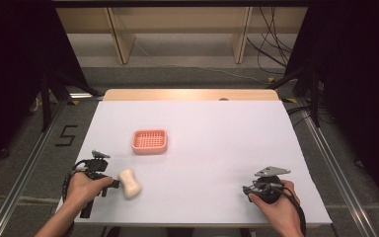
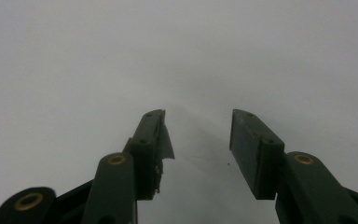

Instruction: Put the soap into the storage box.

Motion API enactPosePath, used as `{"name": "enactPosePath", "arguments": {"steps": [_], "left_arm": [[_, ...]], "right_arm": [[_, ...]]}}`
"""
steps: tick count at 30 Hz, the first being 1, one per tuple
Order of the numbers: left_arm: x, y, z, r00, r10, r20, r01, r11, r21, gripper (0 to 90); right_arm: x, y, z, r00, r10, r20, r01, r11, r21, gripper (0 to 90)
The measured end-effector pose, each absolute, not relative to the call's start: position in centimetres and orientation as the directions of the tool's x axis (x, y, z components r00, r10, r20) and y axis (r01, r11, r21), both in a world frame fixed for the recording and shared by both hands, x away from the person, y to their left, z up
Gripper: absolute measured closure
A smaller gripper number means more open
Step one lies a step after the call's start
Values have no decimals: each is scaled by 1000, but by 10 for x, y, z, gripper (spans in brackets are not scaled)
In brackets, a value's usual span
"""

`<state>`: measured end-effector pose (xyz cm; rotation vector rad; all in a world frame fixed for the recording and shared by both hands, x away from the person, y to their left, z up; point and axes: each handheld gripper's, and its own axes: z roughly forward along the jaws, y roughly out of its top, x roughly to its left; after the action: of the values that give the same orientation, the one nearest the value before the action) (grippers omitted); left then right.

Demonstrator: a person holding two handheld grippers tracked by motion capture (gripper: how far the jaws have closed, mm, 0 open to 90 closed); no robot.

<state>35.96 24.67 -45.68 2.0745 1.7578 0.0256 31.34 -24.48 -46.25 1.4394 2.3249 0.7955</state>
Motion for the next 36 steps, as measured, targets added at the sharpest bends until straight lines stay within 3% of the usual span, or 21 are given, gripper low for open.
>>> {"name": "enactPosePath", "arguments": {"steps": [7,8,11,12,13,15,20,36], "left_arm": [[363,244,-456,196,945,-261,944,-109,313,848],[364,245,-454,188,945,-270,943,-97,318,790],[366,246,-447,159,947,-278,938,-57,342,736],[366,245,-444,146,947,-285,936,-39,351,651],[367,243,-441,131,946,-298,937,-21,348,651],[369,238,-435,121,941,-316,943,-9,334,551],[373,221,-432,112,953,-280,951,-21,308,377],[383,211,-448,74,964,-255,975,-16,223,314]], "right_arm": [[313,-245,-463,-454,890,40,726,344,596,550],[313,-245,-462,-453,890,41,726,342,596,548],[313,-245,-462,-453,890,42,726,341,597,546],[313,-245,-463,-454,890,46,727,340,597,544],[313,-245,-463,-454,890,46,727,340,597,544],[314,-245,-463,-455,889,51,726,338,598,543],[313,-245,-462,-452,891,46,727,338,598,542],[313,-245,-463,-453,890,52,733,338,590,539]]}}
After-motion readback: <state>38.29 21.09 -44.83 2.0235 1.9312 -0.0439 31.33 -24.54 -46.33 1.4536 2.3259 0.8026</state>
